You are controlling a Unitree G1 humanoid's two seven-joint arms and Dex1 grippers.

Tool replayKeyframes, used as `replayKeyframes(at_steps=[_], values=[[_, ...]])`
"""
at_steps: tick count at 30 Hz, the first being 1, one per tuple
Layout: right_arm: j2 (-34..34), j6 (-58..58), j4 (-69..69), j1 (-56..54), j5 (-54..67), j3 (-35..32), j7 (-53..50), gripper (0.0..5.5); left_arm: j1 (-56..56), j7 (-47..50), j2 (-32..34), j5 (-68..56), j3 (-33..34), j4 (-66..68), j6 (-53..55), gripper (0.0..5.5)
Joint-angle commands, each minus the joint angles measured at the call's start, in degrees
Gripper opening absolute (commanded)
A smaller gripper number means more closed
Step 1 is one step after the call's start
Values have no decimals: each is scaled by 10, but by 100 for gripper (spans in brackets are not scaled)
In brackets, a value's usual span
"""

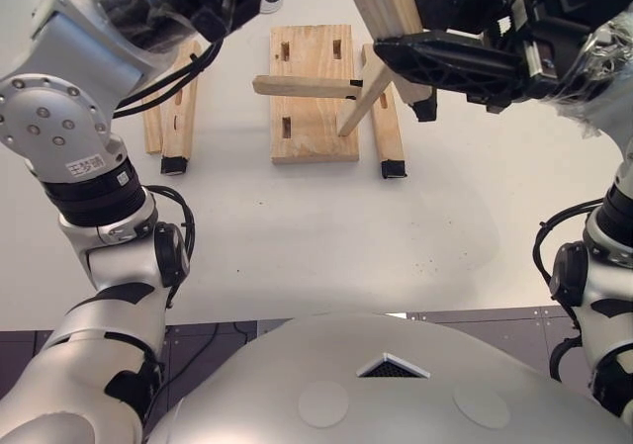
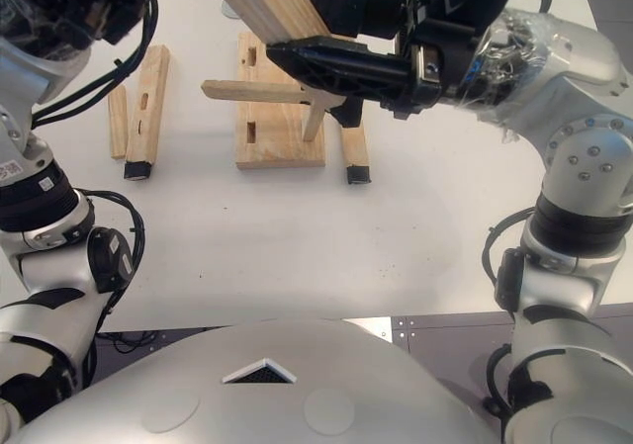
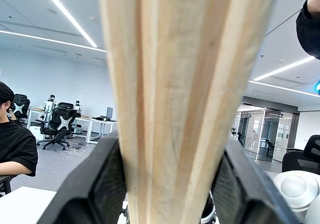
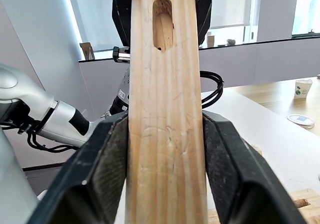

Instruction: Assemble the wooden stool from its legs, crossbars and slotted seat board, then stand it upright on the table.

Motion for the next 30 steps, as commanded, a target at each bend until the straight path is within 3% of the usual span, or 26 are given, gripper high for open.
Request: replayKeyframes(at_steps=[1, 3, 12, 19, 30], values=[[-10, 9, 17, -10, -3, -6, -14, 295, -5, 7, 11, 56, 16, 53, -37, 204], [-21, 3, 25, -13, -7, -16, -8, 338, -6, -4, 25, 75, 33, 85, -50, 203], [-48, -9, 75, -17, -17, -60, 21, 341, -12, -75, 83, 156, 96, 236, -112, 203], [-43, -33, 92, -3, -55, -46, 25, 341, 49, -163, 69, 282, 49, 340, -207, 203], [-37, -51, 119, 0, -93, -26, 39, 341, 88, -246, 39, 348, 29, 454, -246, 203]])
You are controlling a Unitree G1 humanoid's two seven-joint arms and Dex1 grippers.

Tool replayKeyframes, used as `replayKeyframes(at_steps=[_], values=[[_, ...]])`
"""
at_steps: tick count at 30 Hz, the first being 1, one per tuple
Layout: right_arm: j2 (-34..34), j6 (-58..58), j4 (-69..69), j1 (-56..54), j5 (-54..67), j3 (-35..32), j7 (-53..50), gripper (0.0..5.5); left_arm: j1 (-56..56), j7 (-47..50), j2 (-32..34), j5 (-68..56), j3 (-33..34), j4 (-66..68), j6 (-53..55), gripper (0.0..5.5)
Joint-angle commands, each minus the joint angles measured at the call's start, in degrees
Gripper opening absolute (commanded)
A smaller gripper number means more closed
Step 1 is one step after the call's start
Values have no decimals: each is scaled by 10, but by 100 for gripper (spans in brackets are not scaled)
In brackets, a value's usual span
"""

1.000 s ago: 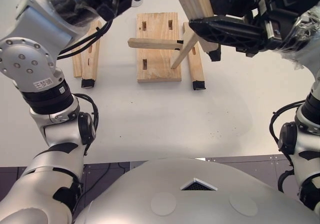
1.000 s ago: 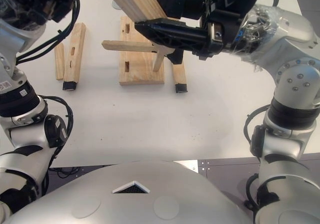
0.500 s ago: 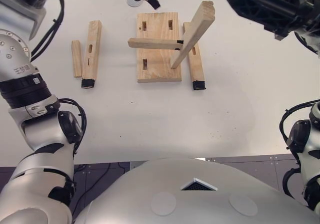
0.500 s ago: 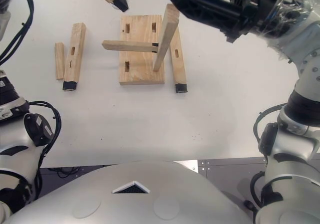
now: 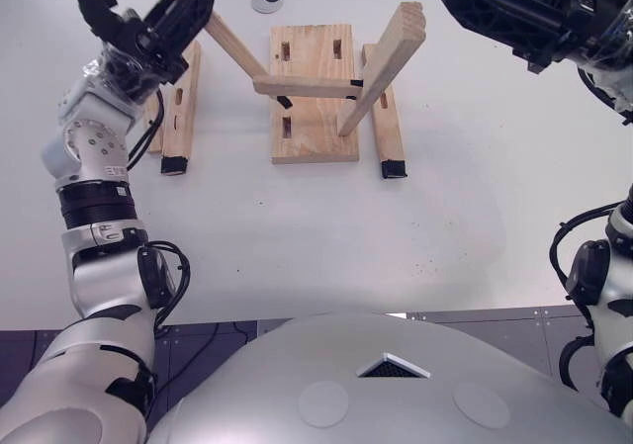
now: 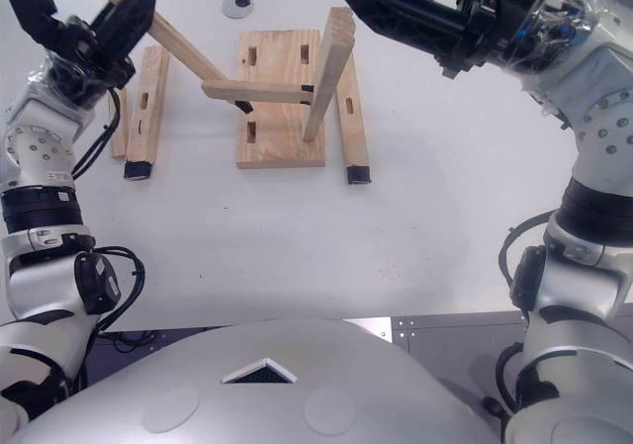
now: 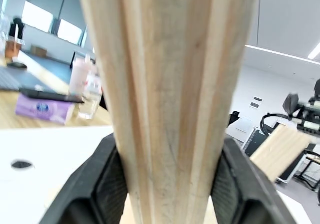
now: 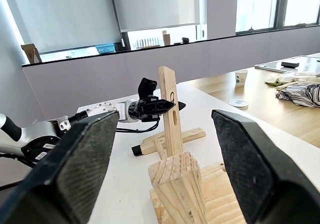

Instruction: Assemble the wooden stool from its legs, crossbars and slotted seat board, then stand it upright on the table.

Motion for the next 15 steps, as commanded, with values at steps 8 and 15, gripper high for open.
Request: replayKeyframes(at_steps=[8, 15], values=[[12, -9, 16, 4, -15, 8, 2, 341, -2, -68, 13, 90, -45, 71, -65, 203], [14, -30, 18, 15, -44, 19, 4, 341, -24, -179, 76, 171, -133, 106, -117, 203]])
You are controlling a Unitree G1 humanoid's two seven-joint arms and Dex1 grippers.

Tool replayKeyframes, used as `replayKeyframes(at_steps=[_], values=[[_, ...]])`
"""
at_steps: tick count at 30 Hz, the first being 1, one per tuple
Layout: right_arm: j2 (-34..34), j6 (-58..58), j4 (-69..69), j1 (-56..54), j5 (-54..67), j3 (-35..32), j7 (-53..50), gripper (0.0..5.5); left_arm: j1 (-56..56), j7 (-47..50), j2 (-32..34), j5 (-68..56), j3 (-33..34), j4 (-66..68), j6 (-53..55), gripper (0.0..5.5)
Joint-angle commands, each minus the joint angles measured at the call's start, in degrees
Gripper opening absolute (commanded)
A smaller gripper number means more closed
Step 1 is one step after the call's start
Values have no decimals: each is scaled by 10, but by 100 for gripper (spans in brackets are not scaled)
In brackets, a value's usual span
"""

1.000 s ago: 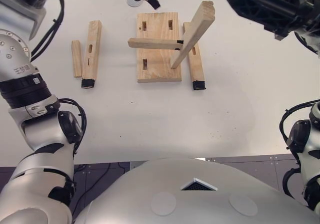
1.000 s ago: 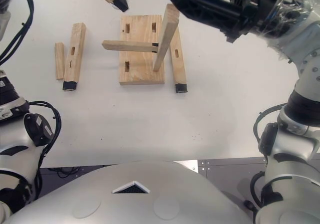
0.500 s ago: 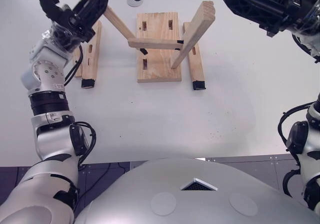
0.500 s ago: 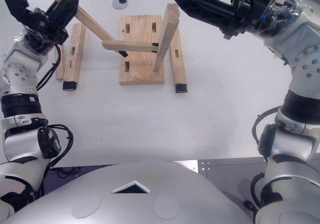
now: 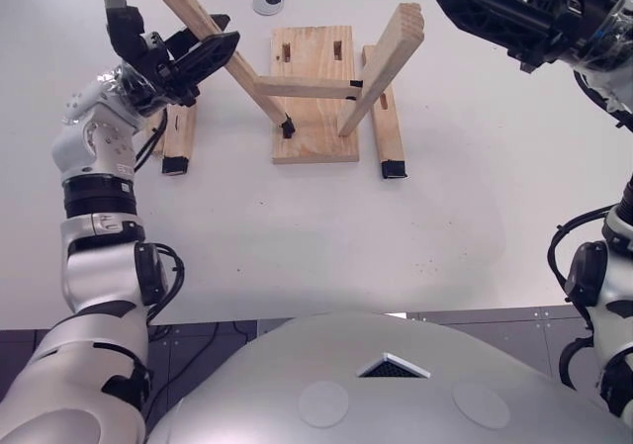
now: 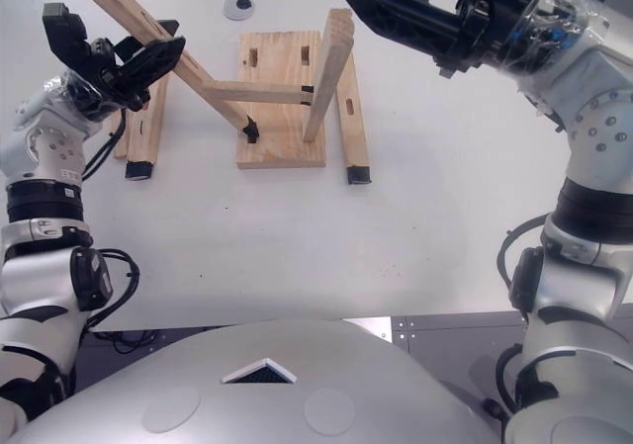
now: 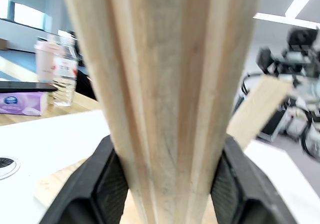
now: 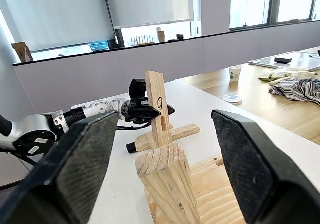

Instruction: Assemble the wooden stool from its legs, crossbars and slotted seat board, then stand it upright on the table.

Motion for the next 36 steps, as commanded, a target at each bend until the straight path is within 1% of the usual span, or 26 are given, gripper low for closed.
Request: replayKeyframes(at_steps=[1, 7, 13, 17, 21, 25, 32, 36], values=[[13, -13, 1, 7, -15, 5, 1, 341, 15, -37, 33, 88, -63, 32, -18, 203], [16, -23, 3, 15, -27, 7, 0, 341, -12, -87, 68, 119, -96, 56, -44, 203], [23, -31, 5, 19, -42, 12, -1, 341, -49, -113, 79, 126, -109, 75, -49, 203], [28, -34, 6, 23, -51, 13, -3, 341, -54, -129, 83, 132, -118, 78, -62, 203], [29, -34, 3, 30, -54, 13, -5, 341, -37, -140, 86, 134, -125, 40, -105, 203], [30, -33, 1, 35, -56, 14, -6, 341, -19, -144, 93, 134, -133, 12, -117, 203], [31, -37, 6, 35, -65, 20, -3, 341, -8, -122, 86, 131, -145, -47, -103, 203], [30, -40, 8, 38, -70, 23, -2, 341, -10, -116, 85, 133, -148, -55, -93, 203]])
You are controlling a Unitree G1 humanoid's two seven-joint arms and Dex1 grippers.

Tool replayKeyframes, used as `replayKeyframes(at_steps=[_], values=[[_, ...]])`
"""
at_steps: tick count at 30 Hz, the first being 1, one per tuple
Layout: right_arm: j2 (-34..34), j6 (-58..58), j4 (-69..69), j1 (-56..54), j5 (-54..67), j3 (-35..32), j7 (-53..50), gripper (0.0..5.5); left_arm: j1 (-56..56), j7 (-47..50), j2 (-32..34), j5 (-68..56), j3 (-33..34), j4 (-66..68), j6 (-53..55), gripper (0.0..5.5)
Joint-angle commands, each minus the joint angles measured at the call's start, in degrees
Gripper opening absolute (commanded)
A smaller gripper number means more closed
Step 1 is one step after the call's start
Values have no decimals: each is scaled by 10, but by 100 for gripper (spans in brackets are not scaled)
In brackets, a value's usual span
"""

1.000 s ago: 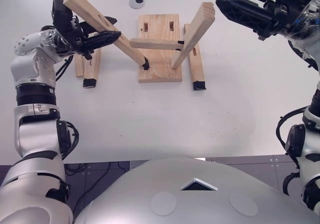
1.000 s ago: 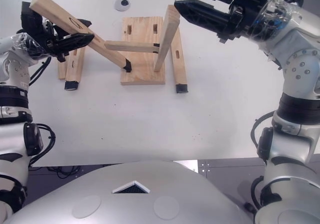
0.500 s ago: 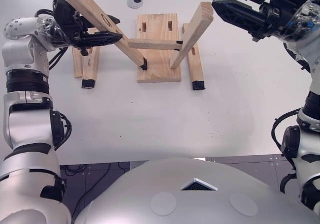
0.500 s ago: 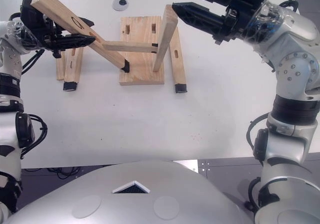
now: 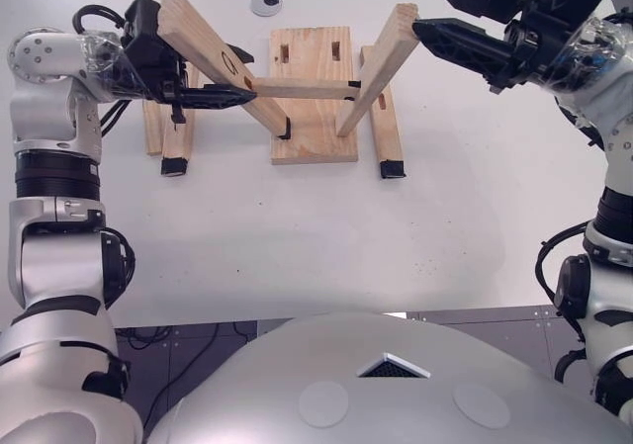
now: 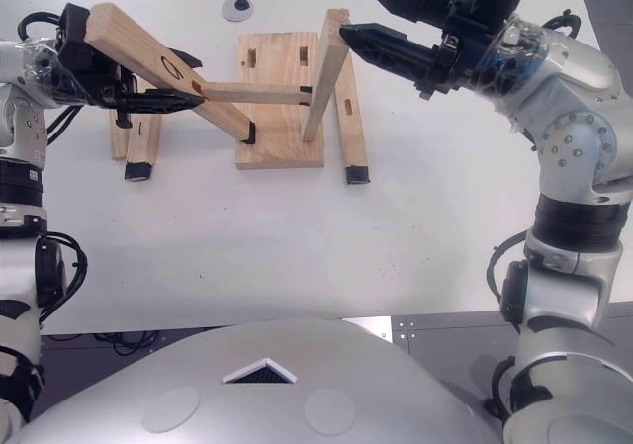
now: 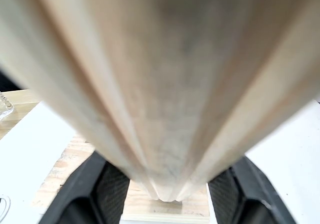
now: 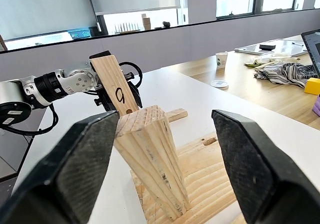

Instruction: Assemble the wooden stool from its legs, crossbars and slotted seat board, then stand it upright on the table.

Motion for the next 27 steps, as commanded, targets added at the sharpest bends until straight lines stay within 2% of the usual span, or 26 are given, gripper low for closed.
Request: replayKeyframes(at_steps=[1, 9, 17, 22, 27], values=[[7, -7, 5, 5, -8, 3, 3, 341, 25, -8, 4, 41, -32, 2, 25, 203], [6, -13, 3, 10, -11, 8, -1, 341, 14, 62, 8, 130, -87, -33, -4, 202], [8, -20, -3, 22, -13, 13, -10, 341, 51, 113, 23, 191, -184, -82, 109, 202], [9, -17, 1, 16, -13, 18, -8, 341, 102, 108, 0, 156, -215, -5, 174, 201], [7, -12, 2, 13, -10, 23, -4, 341, 143, 147, -29, 180, -239, 112, 135, 201]])
